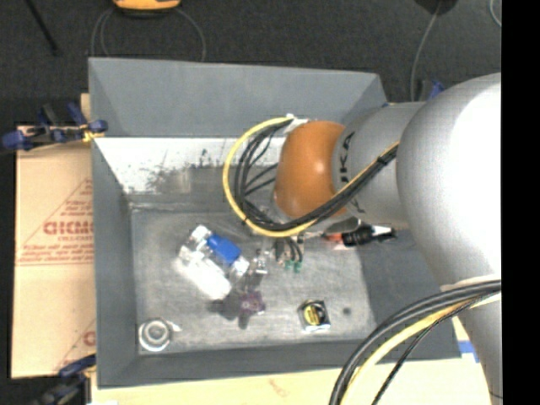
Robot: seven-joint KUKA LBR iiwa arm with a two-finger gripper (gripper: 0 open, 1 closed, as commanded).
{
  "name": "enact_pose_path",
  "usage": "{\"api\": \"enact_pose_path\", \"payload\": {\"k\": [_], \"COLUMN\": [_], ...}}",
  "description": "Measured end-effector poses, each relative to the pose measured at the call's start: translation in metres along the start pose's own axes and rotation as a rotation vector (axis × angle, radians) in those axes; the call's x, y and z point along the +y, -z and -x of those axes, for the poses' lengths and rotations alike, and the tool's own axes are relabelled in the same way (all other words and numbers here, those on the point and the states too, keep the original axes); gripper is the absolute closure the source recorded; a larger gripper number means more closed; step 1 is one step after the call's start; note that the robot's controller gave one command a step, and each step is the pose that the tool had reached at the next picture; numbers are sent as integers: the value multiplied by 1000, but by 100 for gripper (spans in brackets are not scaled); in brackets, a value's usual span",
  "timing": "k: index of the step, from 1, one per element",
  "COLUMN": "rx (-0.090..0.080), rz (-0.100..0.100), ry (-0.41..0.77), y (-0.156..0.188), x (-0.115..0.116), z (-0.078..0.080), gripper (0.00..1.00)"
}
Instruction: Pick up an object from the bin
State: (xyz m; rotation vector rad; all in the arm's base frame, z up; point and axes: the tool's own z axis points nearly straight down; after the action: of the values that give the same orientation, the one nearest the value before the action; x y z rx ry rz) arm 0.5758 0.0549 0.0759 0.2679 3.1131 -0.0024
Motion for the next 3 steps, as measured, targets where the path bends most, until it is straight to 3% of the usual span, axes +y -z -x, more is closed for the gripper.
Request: {"api": "enact_pose_path", "payload": {"k": [1, 2, 3], "rx": [2, 2, 5], "rz": [0, 2, 4], "ry": [96, 81, 84], "y": [0, 0, 2], "x": [56, 75, 76], "z": [-20, -27, -27], "gripper": [0, 0, 100]}}
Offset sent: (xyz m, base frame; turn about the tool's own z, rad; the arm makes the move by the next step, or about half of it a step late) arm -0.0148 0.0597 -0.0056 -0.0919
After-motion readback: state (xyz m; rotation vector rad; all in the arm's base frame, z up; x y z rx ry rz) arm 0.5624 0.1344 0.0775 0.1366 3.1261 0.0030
